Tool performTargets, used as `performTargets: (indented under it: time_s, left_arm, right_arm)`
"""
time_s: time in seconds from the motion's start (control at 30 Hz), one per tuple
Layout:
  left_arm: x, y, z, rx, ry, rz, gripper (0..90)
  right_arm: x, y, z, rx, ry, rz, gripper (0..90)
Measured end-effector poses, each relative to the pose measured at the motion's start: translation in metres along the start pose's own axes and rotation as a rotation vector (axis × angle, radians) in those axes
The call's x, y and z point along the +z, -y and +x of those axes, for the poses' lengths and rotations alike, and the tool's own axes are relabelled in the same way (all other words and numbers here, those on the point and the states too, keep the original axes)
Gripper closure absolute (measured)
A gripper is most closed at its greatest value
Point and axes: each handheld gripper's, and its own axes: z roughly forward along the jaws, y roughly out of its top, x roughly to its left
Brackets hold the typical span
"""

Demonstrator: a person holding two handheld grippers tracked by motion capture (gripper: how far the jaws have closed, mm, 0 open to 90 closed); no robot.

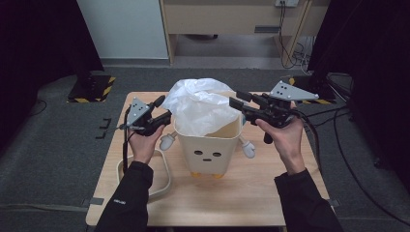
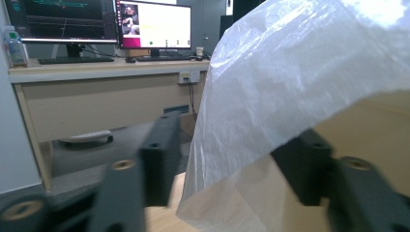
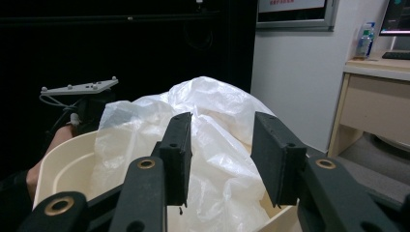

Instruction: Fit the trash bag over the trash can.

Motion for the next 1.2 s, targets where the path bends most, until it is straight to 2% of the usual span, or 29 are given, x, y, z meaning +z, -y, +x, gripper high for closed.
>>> performTargets:
  time_s: [0.1,0.17,0.23,0.33,0.5,0.67,0.77,0.83,0.93,0.97,1.0,1.03,1.1,1.2]
  left_arm:
    - [-0.001,-0.007,0.000,0.027,0.004,-0.006,69.5]
    - [-0.004,-0.013,-0.001,0.043,0.002,-0.031,78.3]
    - [-0.010,-0.020,-0.001,0.070,-0.007,-0.050,84.1]
    - [-0.019,-0.030,-0.005,0.099,-0.003,-0.091,88.4]
    - [-0.032,-0.043,-0.020,0.161,0.027,-0.149,89.2]
    - [-0.043,-0.051,-0.038,0.212,0.063,-0.178,89.2]
    - [-0.047,-0.053,-0.048,0.207,0.098,-0.196,89.1]
    - [-0.048,-0.054,-0.053,0.197,0.117,-0.197,88.5]
    - [-0.049,-0.053,-0.057,0.198,0.126,-0.173,85.6]
    - [-0.049,-0.052,-0.057,0.185,0.128,-0.175,84.4]
    - [-0.049,-0.051,-0.056,0.176,0.130,-0.168,82.5]
    - [-0.049,-0.049,-0.056,0.150,0.140,-0.169,80.7]
    - [-0.051,-0.047,-0.055,0.151,0.128,-0.159,77.0]
    - [-0.054,-0.044,-0.053,0.141,0.125,-0.151,70.1]
  right_arm:
    - [0.000,-0.002,-0.001,0.018,-0.004,-0.021,57.6]
    - [0.000,-0.005,-0.001,0.023,0.005,-0.031,56.0]
    - [0.001,-0.010,0.000,0.013,0.016,-0.037,54.5]
    - [0.005,-0.017,0.004,0.025,0.006,-0.067,50.2]
    - [0.020,-0.031,0.010,0.027,0.021,-0.097,42.4]
    - [0.035,-0.045,0.017,0.039,0.025,-0.127,35.5]
    - [0.041,-0.050,0.020,0.048,0.041,-0.154,30.9]
    - [0.048,-0.051,0.023,0.046,0.054,-0.147,30.2]
    - [0.058,-0.048,0.025,0.053,0.034,-0.129,32.9]
    - [0.061,-0.045,0.027,0.057,0.018,-0.104,37.6]
    - [0.065,-0.041,0.029,0.049,0.006,-0.074,39.0]
    - [0.068,-0.040,0.031,0.041,-0.001,-0.061,39.0]
    - [0.075,-0.034,0.036,0.034,-0.010,-0.034,42.1]
    - [0.083,-0.028,0.037,0.009,0.011,0.004,41.0]
